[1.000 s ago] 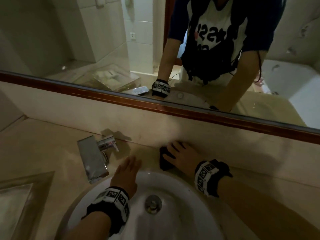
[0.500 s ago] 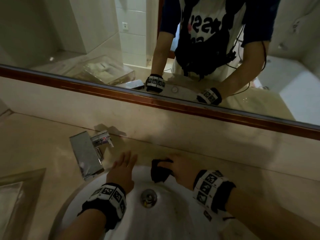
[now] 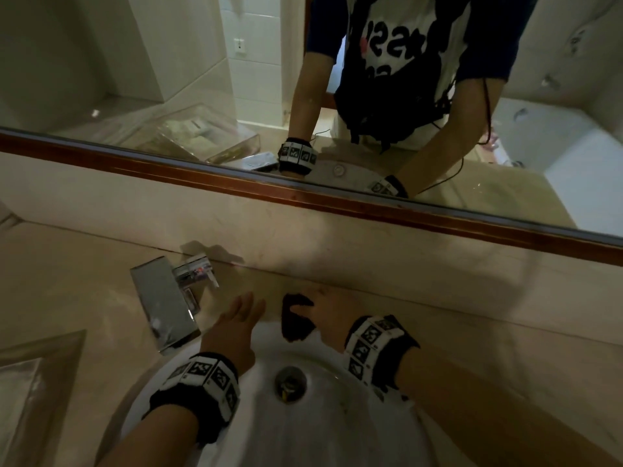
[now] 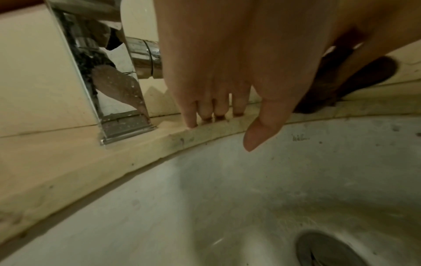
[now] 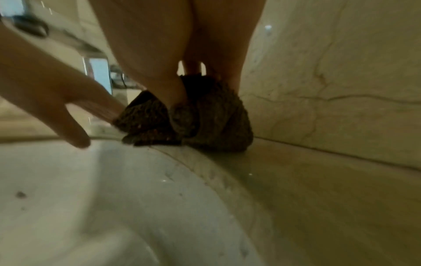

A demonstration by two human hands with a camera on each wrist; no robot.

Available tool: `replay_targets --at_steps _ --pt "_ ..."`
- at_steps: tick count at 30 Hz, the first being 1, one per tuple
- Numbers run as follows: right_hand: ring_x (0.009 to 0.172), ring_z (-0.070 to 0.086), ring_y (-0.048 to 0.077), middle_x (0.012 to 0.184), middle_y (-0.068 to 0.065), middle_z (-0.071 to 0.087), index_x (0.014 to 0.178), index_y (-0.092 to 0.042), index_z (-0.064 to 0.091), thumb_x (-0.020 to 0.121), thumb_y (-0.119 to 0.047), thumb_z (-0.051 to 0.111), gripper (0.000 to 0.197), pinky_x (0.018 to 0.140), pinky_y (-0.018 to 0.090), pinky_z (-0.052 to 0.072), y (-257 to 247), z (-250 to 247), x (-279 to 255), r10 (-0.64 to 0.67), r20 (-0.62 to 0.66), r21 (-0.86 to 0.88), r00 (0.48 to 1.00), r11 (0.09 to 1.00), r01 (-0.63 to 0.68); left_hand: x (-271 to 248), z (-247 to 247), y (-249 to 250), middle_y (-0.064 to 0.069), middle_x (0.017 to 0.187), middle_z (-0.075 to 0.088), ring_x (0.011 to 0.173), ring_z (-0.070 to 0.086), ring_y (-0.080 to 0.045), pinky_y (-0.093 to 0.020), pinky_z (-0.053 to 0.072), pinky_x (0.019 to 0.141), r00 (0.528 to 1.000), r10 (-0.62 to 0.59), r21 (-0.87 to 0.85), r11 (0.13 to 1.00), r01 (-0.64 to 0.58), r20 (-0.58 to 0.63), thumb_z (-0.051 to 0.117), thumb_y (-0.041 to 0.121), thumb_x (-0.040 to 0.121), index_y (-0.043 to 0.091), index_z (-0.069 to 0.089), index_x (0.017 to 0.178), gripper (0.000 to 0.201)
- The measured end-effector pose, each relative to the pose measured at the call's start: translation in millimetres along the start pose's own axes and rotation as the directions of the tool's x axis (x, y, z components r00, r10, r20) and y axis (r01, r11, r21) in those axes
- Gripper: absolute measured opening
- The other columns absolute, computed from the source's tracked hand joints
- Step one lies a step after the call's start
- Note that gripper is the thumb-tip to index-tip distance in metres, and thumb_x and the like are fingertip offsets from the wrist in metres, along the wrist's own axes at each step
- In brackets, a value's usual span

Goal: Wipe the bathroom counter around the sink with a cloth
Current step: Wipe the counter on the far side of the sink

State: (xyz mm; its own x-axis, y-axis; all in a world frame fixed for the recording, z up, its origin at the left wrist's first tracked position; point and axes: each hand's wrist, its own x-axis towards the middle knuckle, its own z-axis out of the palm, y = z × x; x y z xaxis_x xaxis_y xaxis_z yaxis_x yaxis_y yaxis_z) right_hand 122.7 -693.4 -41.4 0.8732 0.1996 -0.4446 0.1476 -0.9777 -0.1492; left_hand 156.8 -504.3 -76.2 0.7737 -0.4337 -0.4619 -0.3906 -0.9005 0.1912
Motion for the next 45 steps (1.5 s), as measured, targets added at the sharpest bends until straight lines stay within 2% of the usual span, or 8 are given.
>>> replay_targets --at_steps 5,13,20,24,28,32,41,45 --pt "0.128 0.041 0.03 0.141 0.013 0.04 0.139 -0.015 0.043 0.094 -0.007 0.047 0.046 0.106 0.037 0.035 30.2 10.6 -44.9 0.102 -0.136 0.358 0.985 0.933 -0.047 1.1 -7.0 14.6 -0.005 0.16 -0.01 0.149 -0.005 -0.021 -0.032 0.015 0.121 1.0 -0.03 0.074 0.997 0.03 -0.003 0.05 0.016 0.09 0.019 -0.002 0.152 0.081" --pt "0.132 0.035 0.033 0.151 0.011 0.024 0.144 -0.021 0.03 0.098 -0.015 0.043 0.049 0.11 0.04 0.034 93.1 34.9 -58.1 0.377 -0.189 0.25 0.907 0.911 -0.327 11.0 10.6 70.2 -0.003 0.158 -0.02 0.148 -0.014 -0.021 -0.038 0.003 0.122 0.996 0.063 0.035 0.997 -0.066 0.06 0.047 0.016 0.093 0.018 -0.009 0.151 0.081" --pt "0.132 0.037 0.044 0.15 0.02 0.028 0.142 -0.015 0.037 0.088 -0.007 0.054 0.058 0.107 0.048 0.038 78.3 48.4 -67.0 0.12 -0.198 0.072 0.973 0.992 -0.107 9.4 1.7 61.4 0.004 0.158 -0.019 0.148 -0.013 -0.013 -0.037 0.003 0.121 0.994 0.076 0.045 0.996 -0.08 0.082 0.044 0.005 0.091 0.026 -0.009 0.15 0.082" --pt "0.126 0.045 0.028 0.139 0.01 0.047 0.138 -0.022 0.045 0.095 -0.017 0.047 0.044 0.103 0.03 0.035 92.4 35.6 -94.5 0.013 -0.067 0.108 0.998 0.994 -0.006 6.5 0.4 62.0 0.005 0.159 -0.018 0.148 -0.011 -0.012 -0.038 0.003 0.121 0.995 0.064 0.084 0.994 -0.07 0.079 0.044 0.006 0.092 0.028 -0.009 0.15 0.082" --pt "0.123 0.045 0.033 0.138 0.013 0.043 0.138 -0.018 0.044 0.093 -0.013 0.052 0.045 0.104 0.032 0.035 140.0 25.0 -114.5 0.312 -0.245 0.266 0.918 0.932 -0.246 6.6 -7.5 80.3 0.002 0.16 -0.013 0.149 -0.006 -0.015 -0.042 0.001 0.121 0.995 0.031 0.166 0.985 -0.046 0.092 0.042 0.016 0.094 0.024 -0.003 0.152 0.074" --pt "0.127 0.041 0.036 0.143 0.014 0.037 0.136 -0.018 0.046 0.089 -0.009 0.053 0.049 0.107 0.041 0.037 158.9 40.0 -115.0 0.466 -0.208 0.223 0.86 0.879 -0.422 1.9 5.0 111.3 0.006 0.16 -0.014 0.149 -0.008 -0.014 -0.044 -0.004 0.12 0.983 0.168 0.171 0.969 -0.178 0.071 0.044 0.019 0.094 0.027 -0.001 0.152 0.074" --pt "0.134 0.029 0.034 0.156 0.013 0.011 0.149 -0.013 0.017 0.094 -0.012 0.047 0.062 0.111 0.038 0.028 85.8 61.3 -121.9 0.291 -0.043 0.1 0.956 0.953 -0.286 -1.8 13.3 126.9 0.005 0.159 -0.018 0.148 -0.01 -0.013 -0.048 -0.002 0.119 0.983 0.13 0.185 0.971 -0.153 0.128 0.043 0.017 0.095 0.024 -0.007 0.151 0.076" --pt "0.127 0.04 0.034 0.148 0.016 0.029 0.144 -0.014 0.031 0.095 -0.011 0.046 0.052 0.103 0.037 0.038 64.1 65.5 -139.9 0.118 0.054 0.089 0.992 0.989 -0.122 -6.5 13.1 138.0 0.005 0.16 -0.014 0.149 -0.008 -0.012 -0.047 -0.006 0.119 0.981 0.153 0.223 0.959 -0.176 0.118 0.041 0.015 0.094 0.023 -0.003 0.152 0.073"
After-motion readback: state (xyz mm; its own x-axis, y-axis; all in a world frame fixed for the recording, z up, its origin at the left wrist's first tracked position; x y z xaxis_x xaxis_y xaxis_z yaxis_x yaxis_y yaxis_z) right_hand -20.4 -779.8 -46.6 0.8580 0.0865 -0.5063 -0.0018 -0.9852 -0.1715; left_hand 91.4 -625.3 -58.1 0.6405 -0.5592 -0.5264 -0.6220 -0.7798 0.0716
